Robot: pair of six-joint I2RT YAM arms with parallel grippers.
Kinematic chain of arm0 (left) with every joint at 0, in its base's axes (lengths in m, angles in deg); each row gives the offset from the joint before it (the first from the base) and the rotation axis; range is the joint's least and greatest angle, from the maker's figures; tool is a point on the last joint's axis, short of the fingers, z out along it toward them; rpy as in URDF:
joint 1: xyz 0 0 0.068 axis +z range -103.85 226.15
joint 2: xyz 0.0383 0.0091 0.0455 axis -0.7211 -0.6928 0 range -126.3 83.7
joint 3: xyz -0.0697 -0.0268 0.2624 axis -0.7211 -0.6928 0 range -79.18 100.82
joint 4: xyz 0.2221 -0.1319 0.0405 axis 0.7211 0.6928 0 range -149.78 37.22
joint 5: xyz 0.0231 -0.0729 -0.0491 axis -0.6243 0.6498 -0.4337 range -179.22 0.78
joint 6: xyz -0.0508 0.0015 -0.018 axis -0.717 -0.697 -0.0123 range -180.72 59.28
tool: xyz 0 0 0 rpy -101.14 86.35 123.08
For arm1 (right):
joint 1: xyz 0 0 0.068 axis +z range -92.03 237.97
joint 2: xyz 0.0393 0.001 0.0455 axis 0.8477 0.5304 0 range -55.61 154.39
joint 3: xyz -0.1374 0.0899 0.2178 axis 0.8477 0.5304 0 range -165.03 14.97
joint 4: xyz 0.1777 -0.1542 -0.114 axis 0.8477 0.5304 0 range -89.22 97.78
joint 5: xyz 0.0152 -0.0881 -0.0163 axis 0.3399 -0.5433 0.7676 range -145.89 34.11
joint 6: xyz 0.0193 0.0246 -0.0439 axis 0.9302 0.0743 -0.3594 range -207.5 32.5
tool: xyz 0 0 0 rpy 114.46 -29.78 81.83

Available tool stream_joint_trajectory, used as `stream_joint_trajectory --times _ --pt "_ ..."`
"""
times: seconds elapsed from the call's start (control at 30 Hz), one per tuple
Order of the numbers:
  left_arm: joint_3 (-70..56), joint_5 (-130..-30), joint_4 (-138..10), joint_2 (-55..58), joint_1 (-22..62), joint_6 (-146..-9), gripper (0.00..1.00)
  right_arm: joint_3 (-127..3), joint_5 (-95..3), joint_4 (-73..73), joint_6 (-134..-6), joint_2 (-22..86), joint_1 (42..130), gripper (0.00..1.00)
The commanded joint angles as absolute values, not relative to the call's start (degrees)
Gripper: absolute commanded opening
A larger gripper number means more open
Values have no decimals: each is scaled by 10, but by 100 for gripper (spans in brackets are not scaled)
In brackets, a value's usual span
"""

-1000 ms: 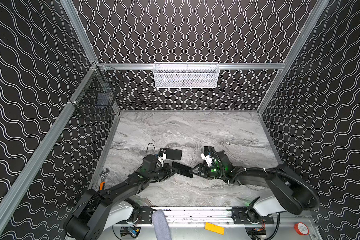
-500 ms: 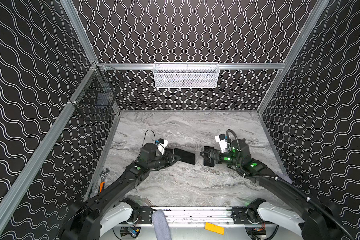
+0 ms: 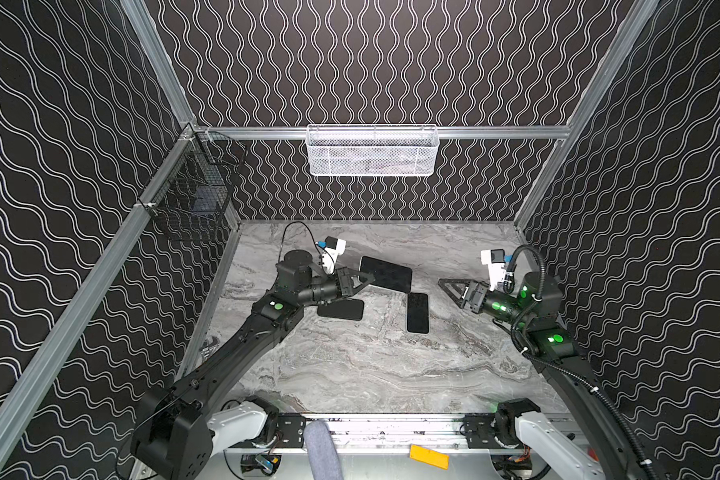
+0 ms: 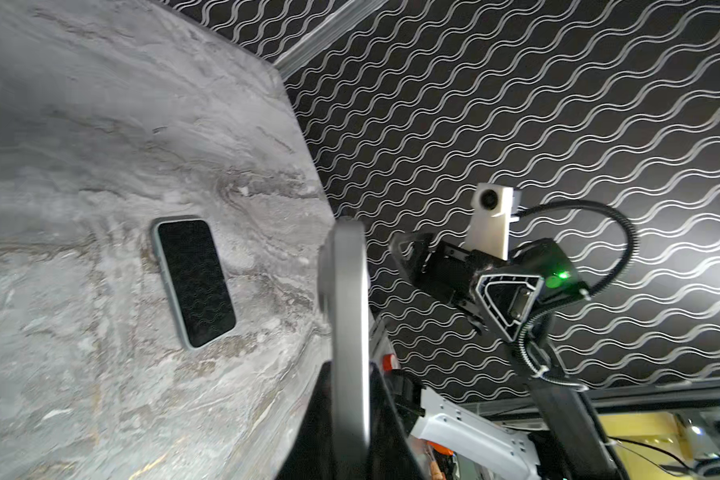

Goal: Put the phone into the phone case

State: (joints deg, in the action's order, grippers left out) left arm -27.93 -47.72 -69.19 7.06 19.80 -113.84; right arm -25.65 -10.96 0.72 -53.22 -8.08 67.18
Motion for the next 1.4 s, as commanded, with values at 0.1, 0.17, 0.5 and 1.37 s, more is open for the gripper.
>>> stream_joint_trajectory --times 0.1,0.17,0.5,1.37 --pt "-270 -420 -791 61 200 -1194 0 -206 75 -285 -337 -31 662 92" --pt "-276 -418 -812 58 199 -1208 0 -193 86 -347 -296 -10 663 90" --pt "-300 -420 -872 52 197 -1250 0 -161 48 -582 -165 86 713 85" --pt "-315 -439 -900 39 192 -1262 0 -190 -27 -811 -29 235 788 47"
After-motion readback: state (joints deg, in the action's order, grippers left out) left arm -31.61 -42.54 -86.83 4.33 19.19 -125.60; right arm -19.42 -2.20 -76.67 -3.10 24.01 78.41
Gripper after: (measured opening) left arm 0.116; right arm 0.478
